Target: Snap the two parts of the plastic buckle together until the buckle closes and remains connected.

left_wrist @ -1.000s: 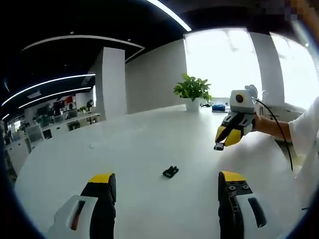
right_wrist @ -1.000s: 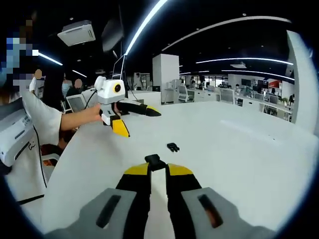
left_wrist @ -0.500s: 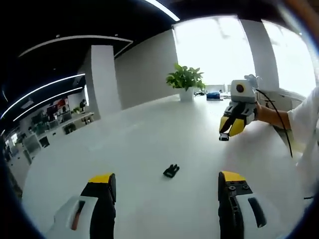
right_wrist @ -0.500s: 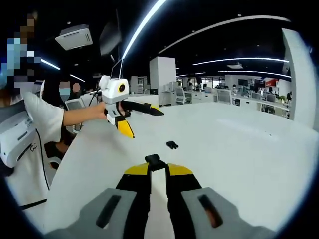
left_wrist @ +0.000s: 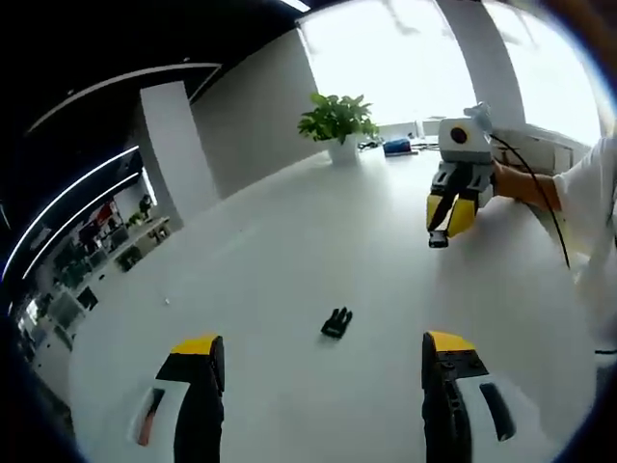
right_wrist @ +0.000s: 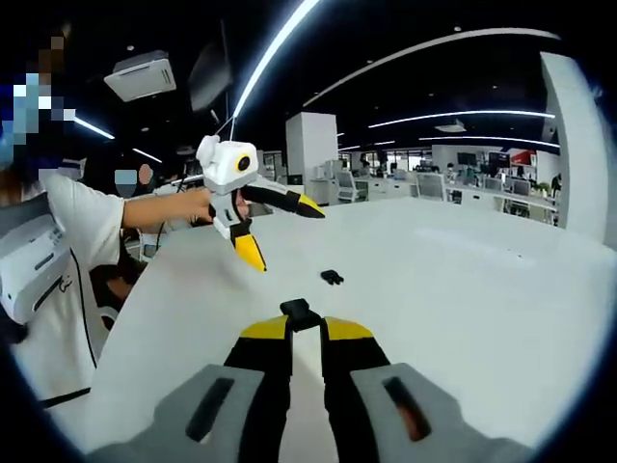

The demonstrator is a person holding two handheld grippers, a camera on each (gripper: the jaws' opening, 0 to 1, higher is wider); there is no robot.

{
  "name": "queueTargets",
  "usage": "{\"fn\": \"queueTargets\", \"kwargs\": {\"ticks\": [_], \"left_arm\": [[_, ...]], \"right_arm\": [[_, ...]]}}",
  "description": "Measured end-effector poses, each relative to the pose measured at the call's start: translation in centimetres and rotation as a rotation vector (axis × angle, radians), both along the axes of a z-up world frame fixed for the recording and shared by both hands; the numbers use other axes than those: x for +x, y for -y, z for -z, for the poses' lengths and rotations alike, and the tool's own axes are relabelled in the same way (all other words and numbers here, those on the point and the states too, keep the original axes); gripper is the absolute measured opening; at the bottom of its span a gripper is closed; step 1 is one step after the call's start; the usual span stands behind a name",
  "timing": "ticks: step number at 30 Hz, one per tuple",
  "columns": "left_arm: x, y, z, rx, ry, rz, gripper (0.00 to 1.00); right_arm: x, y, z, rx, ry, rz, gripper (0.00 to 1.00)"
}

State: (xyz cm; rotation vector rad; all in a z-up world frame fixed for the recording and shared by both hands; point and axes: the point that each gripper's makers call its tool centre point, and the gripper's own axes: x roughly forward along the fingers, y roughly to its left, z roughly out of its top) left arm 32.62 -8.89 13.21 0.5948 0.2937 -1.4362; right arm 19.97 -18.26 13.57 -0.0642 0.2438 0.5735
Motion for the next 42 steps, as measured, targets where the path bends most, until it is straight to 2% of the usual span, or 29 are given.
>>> {"fn": "queueTargets", "kwargs": {"ticks": [8, 15, 26, 33, 38, 42], "left_arm": [[0.8, 0.5, -0.2, 0.032, 0.013, 0.029, 0.82], [1.4, 1.0, 0.0, 0.065, 0.022, 0.085, 0.81], [0.4, 2.6, 0.1, 0.115, 0.030, 0.167, 0.82], [0.3, 3.6, 0.9, 0.178, -0.003, 0.198, 0.80], [0.2, 4.2, 1.0, 0.201, 0.019, 0.219, 0.79], [0.3, 4.6, 1.2, 0.228, 0.067, 0.232, 0.77]], "right_arm": [[-0.1, 0.1, 0.2, -0.003, -0.005, 0.007, 0.10], [-0.2, 0.5, 0.1, -0.008, -0.003, 0.019, 0.10], [-0.3, 1.5, -0.1, 0.010, 0.011, 0.043, 0.10], [-0.3, 2.1, -0.3, -0.001, 0.023, 0.063, 0.10], [-0.3, 2.4, -0.2, -0.002, 0.023, 0.072, 0.10], [-0.4, 2.6, -0.2, 0.002, 0.025, 0.075, 0.10]]}}
